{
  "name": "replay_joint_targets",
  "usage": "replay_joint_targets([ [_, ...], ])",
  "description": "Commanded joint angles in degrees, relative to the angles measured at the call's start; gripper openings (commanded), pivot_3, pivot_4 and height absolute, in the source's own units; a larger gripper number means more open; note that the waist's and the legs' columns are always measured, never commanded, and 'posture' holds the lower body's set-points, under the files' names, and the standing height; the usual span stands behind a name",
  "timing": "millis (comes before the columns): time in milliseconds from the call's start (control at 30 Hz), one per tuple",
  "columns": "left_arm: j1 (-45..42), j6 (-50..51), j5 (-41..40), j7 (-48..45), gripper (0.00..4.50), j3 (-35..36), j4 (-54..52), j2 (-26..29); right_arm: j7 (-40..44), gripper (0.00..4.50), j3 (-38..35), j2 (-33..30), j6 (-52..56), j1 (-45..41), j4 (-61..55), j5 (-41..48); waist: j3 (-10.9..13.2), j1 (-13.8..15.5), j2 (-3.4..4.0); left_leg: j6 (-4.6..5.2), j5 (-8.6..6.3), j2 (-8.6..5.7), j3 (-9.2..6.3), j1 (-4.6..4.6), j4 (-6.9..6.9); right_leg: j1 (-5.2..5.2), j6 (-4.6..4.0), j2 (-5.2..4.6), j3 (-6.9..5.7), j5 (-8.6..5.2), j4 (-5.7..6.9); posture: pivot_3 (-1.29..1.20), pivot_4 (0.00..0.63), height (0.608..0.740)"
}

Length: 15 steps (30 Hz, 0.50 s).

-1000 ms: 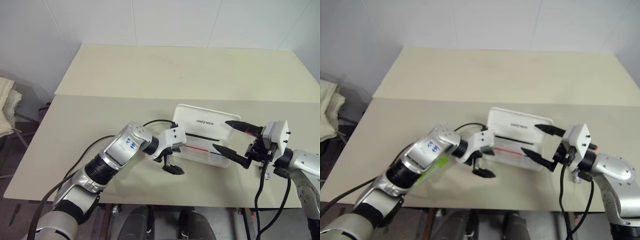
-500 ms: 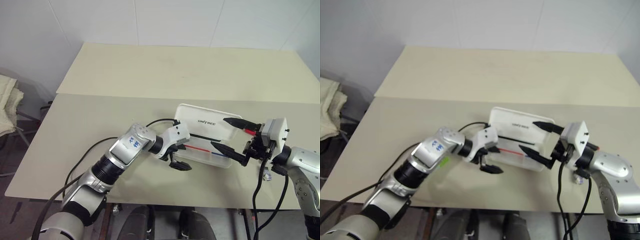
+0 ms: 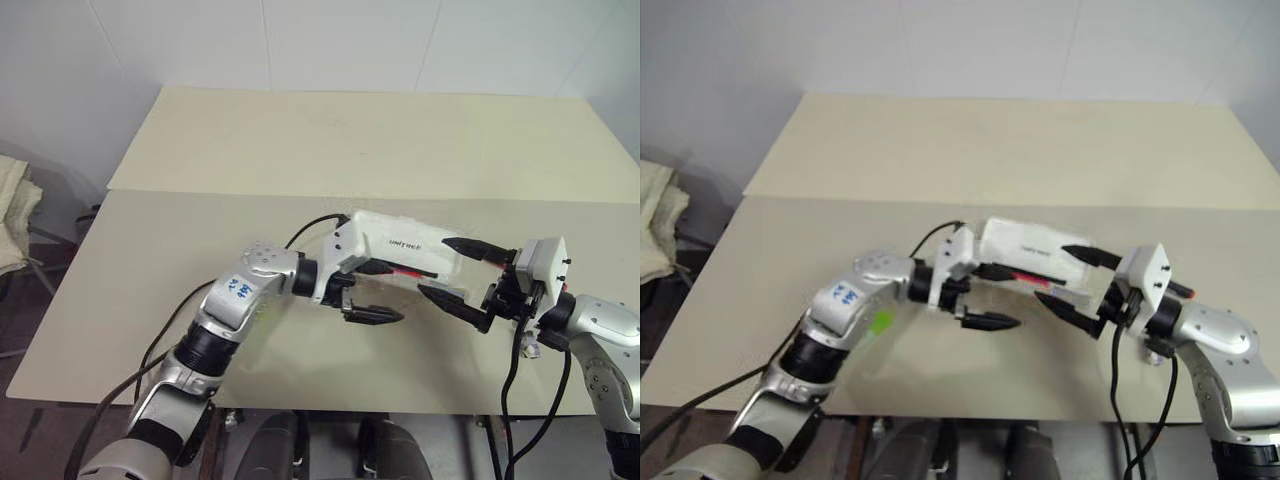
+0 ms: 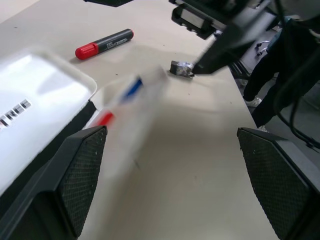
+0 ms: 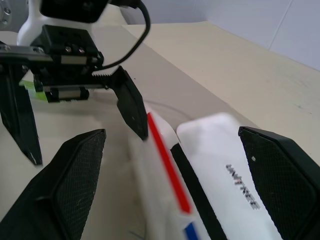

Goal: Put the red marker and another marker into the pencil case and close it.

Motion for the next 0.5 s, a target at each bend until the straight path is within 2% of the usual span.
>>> replay_joint_targets([
  [33, 0.78, -1.99, -0.68, -0.66, 4.46, 0.23, -1.63, 1.08, 1.01, 4.50, -2.26, -1.47, -0.07, -0.52, -0.42, 1.44, 0.00, 0.16, 0.00, 0.03, 0.00, -0.01, 0.04, 0.00, 0.01, -0.01, 0.02, -0.01, 0.04, 0.01, 0.01, 0.00, 0.150, 0.740],
  [267, 2.87, -6.64, -1.23, 0.02, 4.46, 1.16, 1.30, -0.57, 1.80, 4.50, -3.31, -3.21, 0.47, -0.40, -0.40, 2.40, 0.00, 0.19, 0.00, 0.12, -0.07, -0.01, 0.18, -0.01, -0.02, -0.10, 0.05, -0.06, 0.39, 0.03, -0.04, 0.00, 0.150, 0.740],
  [500, 1.13, -10.73, -6.48, -2.78, 4.46, 6.71, 1.80, -1.95, 2.53, 4.50, -4.82, -3.95, 0.41, 0.40, 0.30, 2.46, 0.00, 0.13, -0.01, 0.12, -0.07, 0.03, 0.35, -0.01, -0.02, -0.20, 0.06, -0.06, 0.52, 0.04, 0.00, 0.00, 0.150, 0.740],
])
